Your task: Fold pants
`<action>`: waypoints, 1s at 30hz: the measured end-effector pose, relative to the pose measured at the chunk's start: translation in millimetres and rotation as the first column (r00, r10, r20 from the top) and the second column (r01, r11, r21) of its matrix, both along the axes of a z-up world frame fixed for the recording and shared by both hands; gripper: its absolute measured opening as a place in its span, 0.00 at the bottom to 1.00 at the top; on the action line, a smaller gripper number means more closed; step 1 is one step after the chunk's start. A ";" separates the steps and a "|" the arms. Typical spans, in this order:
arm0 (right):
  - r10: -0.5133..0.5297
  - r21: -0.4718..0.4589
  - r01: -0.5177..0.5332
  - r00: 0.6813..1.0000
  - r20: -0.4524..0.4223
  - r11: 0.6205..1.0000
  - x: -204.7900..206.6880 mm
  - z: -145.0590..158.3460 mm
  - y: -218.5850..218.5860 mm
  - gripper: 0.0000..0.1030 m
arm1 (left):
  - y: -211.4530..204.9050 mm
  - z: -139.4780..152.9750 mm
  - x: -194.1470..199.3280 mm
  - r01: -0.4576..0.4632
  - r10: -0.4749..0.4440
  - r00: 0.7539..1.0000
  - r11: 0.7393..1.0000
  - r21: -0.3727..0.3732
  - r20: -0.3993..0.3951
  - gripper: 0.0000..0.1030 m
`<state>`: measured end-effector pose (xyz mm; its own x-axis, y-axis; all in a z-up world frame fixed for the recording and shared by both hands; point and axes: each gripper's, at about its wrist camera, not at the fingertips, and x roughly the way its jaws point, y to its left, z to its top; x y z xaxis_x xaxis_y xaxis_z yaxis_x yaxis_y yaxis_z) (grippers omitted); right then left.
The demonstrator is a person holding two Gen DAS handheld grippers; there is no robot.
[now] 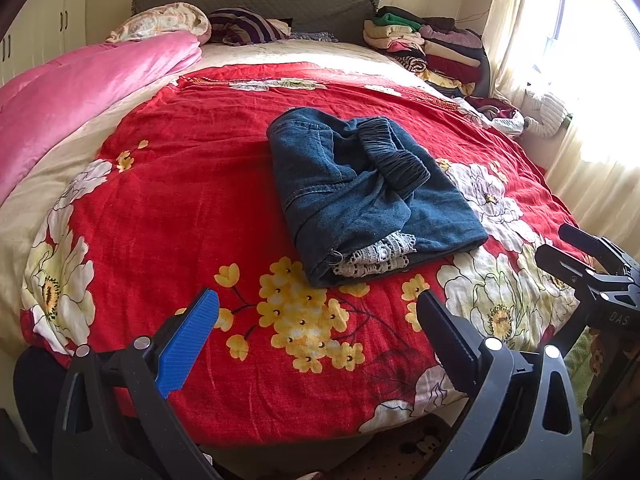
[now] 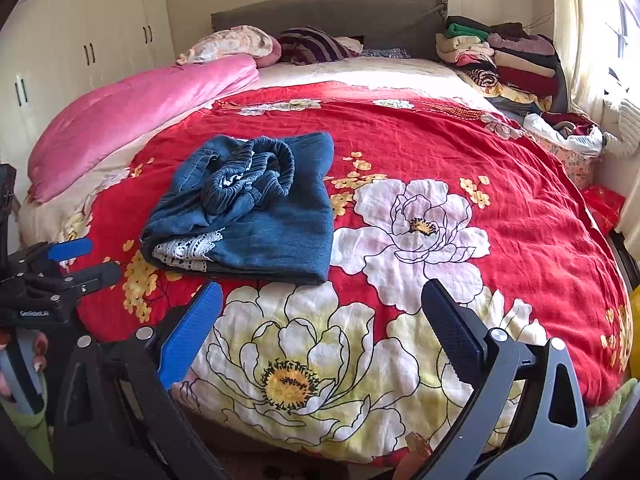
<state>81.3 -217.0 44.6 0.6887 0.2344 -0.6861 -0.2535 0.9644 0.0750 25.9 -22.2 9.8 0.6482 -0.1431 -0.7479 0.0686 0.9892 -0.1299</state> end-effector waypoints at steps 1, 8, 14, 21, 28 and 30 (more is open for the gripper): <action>0.001 0.000 -0.001 1.000 0.000 1.000 0.4 0.3 -0.5 0.91 | 0.5 0.2 -0.1 -0.001 0.001 1.000 1.000 -0.001 0.000 0.96; -0.005 -0.001 0.005 1.000 0.001 1.000 0.8 -0.6 -1.9 0.91 | 0.0 -0.5 -0.3 0.004 -0.004 1.000 1.000 -0.006 -0.001 0.96; -0.011 -0.005 0.011 1.000 0.002 1.000 0.4 -2.4 -1.9 0.91 | 0.4 -0.7 0.4 0.010 -0.010 1.000 1.000 -0.012 -0.002 0.96; -0.015 -0.007 0.015 1.000 0.001 1.000 0.5 -2.7 -1.5 0.91 | 0.6 0.5 0.2 0.029 -0.028 1.000 0.999 -0.023 0.006 0.96; -0.047 -0.003 0.047 0.999 -0.023 0.999 9.2 -5.3 -12.5 0.91 | 24.5 -1.5 11.0 -0.066 0.066 0.998 0.998 -0.007 -0.012 0.96; -0.071 0.013 0.071 0.997 -0.036 0.997 15.8 -5.6 -21.2 0.91 | 49.0 -0.4 26.2 -0.125 0.125 0.992 0.992 -0.002 -0.001 0.96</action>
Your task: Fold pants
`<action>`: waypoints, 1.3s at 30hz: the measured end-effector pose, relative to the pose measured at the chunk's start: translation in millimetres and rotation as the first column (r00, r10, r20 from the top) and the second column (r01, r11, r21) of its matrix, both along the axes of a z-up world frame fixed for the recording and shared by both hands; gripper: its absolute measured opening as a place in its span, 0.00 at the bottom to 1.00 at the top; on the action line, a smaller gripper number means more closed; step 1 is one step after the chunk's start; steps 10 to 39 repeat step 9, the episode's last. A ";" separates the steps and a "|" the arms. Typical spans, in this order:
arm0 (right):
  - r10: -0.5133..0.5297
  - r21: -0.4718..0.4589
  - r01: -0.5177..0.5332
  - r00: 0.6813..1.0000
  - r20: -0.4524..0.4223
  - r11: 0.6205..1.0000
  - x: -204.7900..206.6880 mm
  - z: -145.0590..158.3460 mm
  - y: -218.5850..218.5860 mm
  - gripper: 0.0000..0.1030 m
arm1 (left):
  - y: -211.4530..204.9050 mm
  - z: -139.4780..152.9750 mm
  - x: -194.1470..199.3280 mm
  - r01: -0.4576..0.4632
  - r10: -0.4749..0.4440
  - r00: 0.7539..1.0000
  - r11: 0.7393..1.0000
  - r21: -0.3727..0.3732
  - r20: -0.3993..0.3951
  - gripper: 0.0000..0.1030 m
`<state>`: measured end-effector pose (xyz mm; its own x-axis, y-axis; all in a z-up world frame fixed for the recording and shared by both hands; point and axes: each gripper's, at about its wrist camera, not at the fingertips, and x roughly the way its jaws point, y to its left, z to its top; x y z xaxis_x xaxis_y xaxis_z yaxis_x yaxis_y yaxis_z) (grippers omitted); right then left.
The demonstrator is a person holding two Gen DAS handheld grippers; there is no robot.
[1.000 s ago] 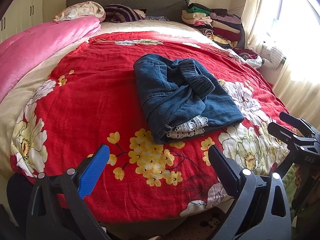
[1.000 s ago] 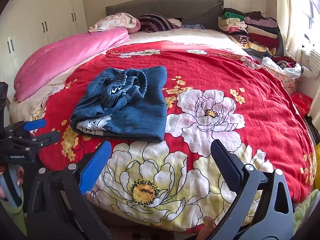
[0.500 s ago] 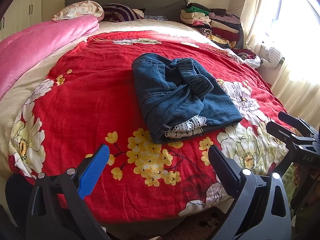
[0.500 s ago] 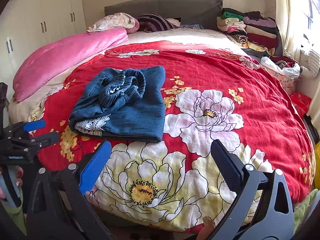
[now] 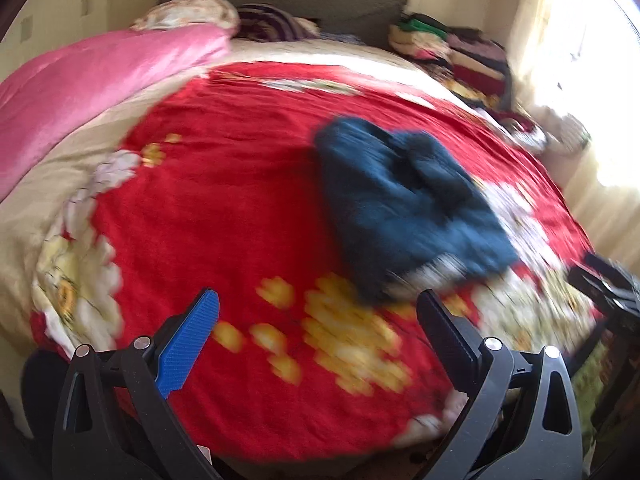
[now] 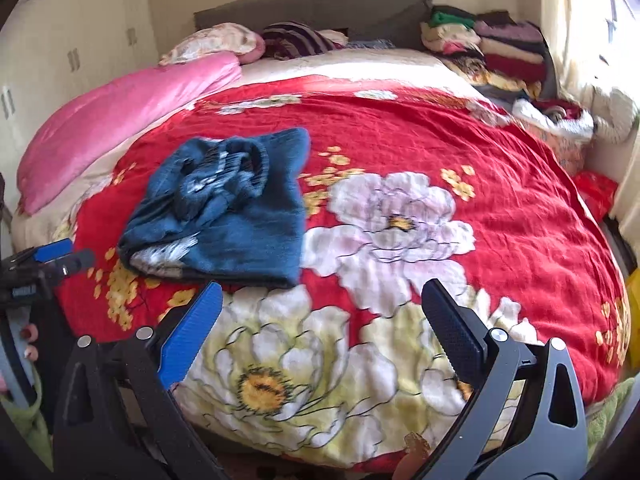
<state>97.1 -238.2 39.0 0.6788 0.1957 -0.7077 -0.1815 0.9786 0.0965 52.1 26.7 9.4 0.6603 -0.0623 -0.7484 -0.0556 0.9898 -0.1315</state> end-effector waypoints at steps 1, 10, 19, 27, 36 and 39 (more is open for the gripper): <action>-0.020 -0.004 0.020 1.000 0.002 1.000 6.0 0.7 -9.4 0.91 | 12.7 1.0 9.0 -0.032 0.032 0.999 0.999 0.017 0.002 0.96; -0.339 -0.067 0.336 0.940 -0.046 0.939 107.0 -4.2 -152.1 0.91 | 159.4 -18.5 135.6 -0.283 0.294 0.954 0.948 0.144 -0.060 0.96; -0.339 -0.067 0.336 0.940 -0.046 0.939 107.0 -4.2 -152.1 0.91 | 159.4 -18.5 135.6 -0.283 0.294 0.954 0.948 0.144 -0.060 0.96; -0.339 -0.067 0.336 0.940 -0.046 0.939 107.0 -4.2 -152.1 0.91 | 159.4 -18.5 135.6 -0.283 0.294 0.954 0.948 0.144 -0.060 0.96; -0.339 -0.067 0.336 0.940 -0.046 0.939 107.0 -4.2 -152.1 0.91 | 159.4 -18.5 135.6 -0.283 0.294 0.954 0.948 0.144 -0.060 0.96; -0.339 -0.067 0.336 0.940 -0.046 0.939 107.0 -4.2 -152.1 0.91 | 159.4 -18.5 135.6 -0.283 0.294 0.954 0.948 0.144 -0.060 0.96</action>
